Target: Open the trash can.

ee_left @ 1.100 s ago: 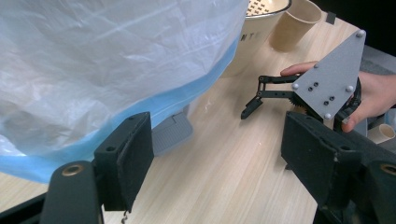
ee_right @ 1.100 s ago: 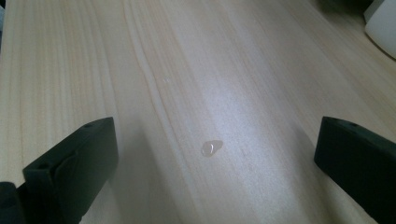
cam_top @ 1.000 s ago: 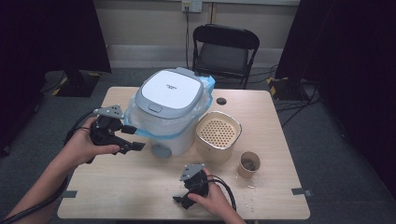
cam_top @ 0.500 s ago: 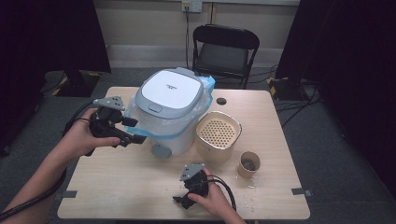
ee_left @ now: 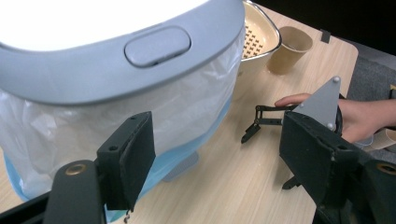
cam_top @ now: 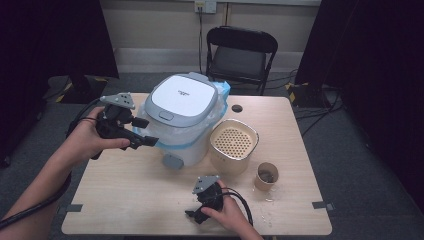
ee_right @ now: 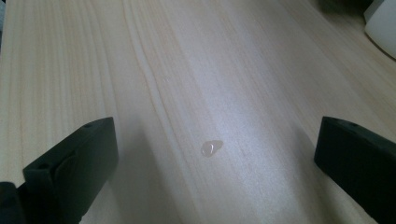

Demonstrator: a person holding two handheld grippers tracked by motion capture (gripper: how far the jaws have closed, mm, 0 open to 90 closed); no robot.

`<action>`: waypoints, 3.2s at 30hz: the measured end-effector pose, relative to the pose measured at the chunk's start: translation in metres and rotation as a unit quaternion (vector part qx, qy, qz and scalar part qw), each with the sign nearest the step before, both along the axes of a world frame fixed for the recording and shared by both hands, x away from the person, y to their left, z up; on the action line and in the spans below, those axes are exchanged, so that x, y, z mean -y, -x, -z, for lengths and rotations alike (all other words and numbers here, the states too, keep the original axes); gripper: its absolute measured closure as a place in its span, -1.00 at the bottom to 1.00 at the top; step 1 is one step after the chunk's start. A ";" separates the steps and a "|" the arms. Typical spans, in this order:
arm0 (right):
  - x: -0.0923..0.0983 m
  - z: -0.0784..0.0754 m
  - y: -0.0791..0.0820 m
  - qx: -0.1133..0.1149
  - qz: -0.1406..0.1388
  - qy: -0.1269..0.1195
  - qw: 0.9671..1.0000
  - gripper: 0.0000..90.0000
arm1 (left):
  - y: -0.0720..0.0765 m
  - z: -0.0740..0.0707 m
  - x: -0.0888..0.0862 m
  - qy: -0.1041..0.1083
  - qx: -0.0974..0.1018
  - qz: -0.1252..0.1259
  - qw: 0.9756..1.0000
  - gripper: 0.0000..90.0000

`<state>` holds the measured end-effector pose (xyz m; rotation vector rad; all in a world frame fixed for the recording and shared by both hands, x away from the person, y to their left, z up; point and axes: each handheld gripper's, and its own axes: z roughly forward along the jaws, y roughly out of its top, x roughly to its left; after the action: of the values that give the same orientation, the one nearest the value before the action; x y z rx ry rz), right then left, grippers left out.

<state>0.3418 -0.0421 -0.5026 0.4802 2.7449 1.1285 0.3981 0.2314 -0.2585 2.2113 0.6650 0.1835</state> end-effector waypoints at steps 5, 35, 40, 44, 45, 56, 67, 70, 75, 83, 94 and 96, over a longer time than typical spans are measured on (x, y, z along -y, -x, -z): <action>0.000 0.000 0.000 0.001 0.000 0.000 1.000 -1.00 | -0.003 -0.004 0.005 0.002 0.001 0.002 1.000 -0.41; 0.000 0.000 0.001 -0.001 0.002 0.000 1.000 -1.00 | -0.029 -0.008 0.029 0.025 0.012 0.005 1.000 0.12; 0.000 0.000 0.001 -0.001 0.001 0.000 1.000 -1.00 | -0.032 -0.008 0.029 0.031 0.010 -0.004 0.999 0.23; 0.000 0.000 0.001 -0.001 0.002 0.000 1.000 -1.00 | -0.034 -0.009 0.027 0.042 0.009 -0.017 0.999 0.35; 0.000 0.000 0.001 -0.001 0.002 0.000 1.000 -1.00 | -0.035 -0.010 0.026 0.035 0.012 -0.024 0.999 0.40; 0.000 0.000 0.001 -0.001 0.002 0.000 1.000 -1.00 | -0.040 -0.010 0.029 0.027 0.008 -0.054 0.998 0.71; 0.000 0.000 0.001 0.001 0.001 0.000 1.000 -1.00 | -0.043 -0.008 0.028 0.038 0.000 -0.068 0.997 0.87; 0.000 0.000 0.001 0.001 0.001 0.000 1.000 -1.00 | -0.042 -0.007 0.026 0.043 -0.004 -0.069 0.997 0.93; 0.000 0.000 0.001 0.001 0.001 0.000 1.000 -1.00 | -0.042 -0.005 0.025 0.043 -0.010 -0.076 0.996 0.97; 0.000 0.000 0.001 0.001 0.001 0.000 1.000 -1.00 | -0.040 -0.005 0.024 0.037 -0.016 -0.081 0.996 1.00; 0.000 0.000 0.001 0.001 0.001 0.000 1.000 -1.00 | -0.040 -0.006 0.025 0.038 -0.014 -0.085 0.996 1.00; 0.000 0.000 0.001 0.000 0.002 0.000 1.000 -1.00 | -0.039 -0.006 0.024 0.041 -0.009 -0.087 0.995 1.00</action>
<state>0.3412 -0.0424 -0.5026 0.4836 2.7424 1.1276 0.4375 0.2071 -0.2521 2.0790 0.8602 0.2215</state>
